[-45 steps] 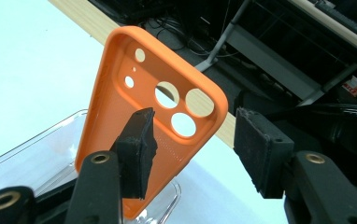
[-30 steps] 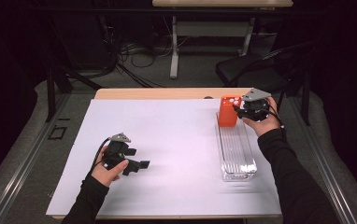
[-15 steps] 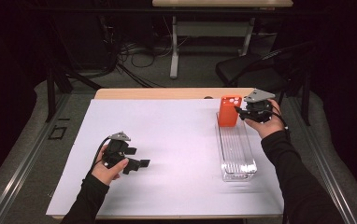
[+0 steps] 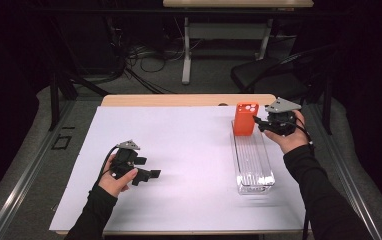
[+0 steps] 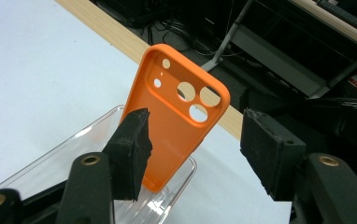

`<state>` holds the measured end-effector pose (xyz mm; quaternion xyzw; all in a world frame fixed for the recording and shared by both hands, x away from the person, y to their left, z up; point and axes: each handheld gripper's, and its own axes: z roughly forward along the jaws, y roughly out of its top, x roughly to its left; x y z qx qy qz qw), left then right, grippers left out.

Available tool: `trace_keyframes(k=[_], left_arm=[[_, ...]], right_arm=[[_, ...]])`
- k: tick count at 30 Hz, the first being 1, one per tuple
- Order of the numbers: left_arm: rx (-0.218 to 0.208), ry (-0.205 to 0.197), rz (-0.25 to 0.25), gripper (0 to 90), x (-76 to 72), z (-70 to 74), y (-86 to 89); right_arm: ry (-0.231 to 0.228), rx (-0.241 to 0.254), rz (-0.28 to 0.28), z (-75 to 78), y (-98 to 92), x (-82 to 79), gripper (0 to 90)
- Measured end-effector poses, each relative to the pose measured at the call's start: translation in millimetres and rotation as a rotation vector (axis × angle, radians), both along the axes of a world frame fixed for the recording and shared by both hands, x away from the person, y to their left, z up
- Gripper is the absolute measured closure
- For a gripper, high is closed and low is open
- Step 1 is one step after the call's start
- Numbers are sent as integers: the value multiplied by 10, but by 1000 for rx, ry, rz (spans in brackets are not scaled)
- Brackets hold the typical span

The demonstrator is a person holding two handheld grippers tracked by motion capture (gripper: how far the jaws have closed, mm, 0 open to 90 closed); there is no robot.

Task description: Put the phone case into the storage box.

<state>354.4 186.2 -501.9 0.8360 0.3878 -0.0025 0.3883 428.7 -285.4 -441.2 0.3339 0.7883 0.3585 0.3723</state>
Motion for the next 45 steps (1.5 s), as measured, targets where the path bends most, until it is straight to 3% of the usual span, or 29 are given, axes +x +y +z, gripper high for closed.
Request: trace_keyframes(k=[3, 12, 19, 31, 37, 45], left_arm=[[4, -1, -2, 158, 3, -5, 1], [3, -6, -4, 158, -19, 9, 18], [1, -11, -3, 158, -24, 12, 20], [-15, -22, -5, 158, -47, 36, 36], [-18, -28, -8, 158, -61, 53, 50], [-21, -41, -9, 158, -77, 69, 65]], right_arm=[[-5, 3, 0, 15, -12, -39, 416], [55, 55, -15, 20, -9, -122, 316], [81, 88, -26, 40, 28, -144, 167], [143, 167, -59, 67, 40, -167, 87], [158, 177, -35, 71, 68, -185, 0], [162, 171, -26, 81, 118, -222, 0]])
